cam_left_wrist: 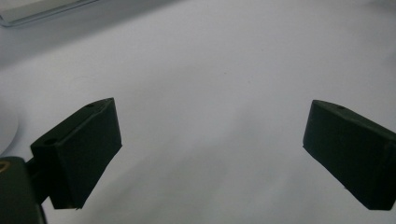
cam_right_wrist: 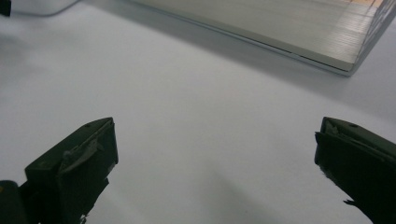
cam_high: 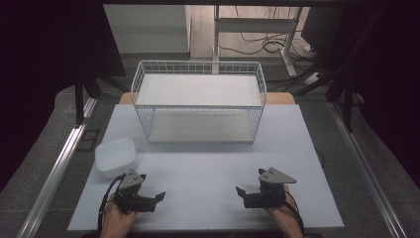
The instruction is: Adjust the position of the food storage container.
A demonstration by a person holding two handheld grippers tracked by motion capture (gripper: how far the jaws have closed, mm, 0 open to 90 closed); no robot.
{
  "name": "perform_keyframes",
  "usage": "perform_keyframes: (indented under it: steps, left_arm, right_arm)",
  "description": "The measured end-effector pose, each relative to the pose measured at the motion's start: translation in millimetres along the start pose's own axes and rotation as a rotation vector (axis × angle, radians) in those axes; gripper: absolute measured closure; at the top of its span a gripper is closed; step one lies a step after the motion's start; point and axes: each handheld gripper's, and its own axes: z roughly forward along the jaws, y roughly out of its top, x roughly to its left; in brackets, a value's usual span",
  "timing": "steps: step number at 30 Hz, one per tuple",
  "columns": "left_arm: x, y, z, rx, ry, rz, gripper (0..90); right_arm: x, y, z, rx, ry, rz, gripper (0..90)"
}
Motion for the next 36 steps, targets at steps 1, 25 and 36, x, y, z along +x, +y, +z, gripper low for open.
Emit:
perform_keyframes:
  steps: [1, 25, 36]
  left_arm:
    - [0.7, -0.4, 0.5, 0.001, 0.002, 0.003, 3.5]
    - [5.9, 5.6, -5.4, -0.012, -0.058, -0.044, 4.1]
    - [19.4, 13.8, -19.7, -0.031, -0.005, -0.026, 17.1]
  right_arm:
    - [-1.9, -1.1, 1.3, 0.009, 0.003, 0.012, 0.0]
    - [-5.2, -4.0, 9.1, 0.047, -0.019, 0.003, 0.0]
    - [-2.7, -4.2, 12.4, 0.070, -0.013, -0.010, 0.0]
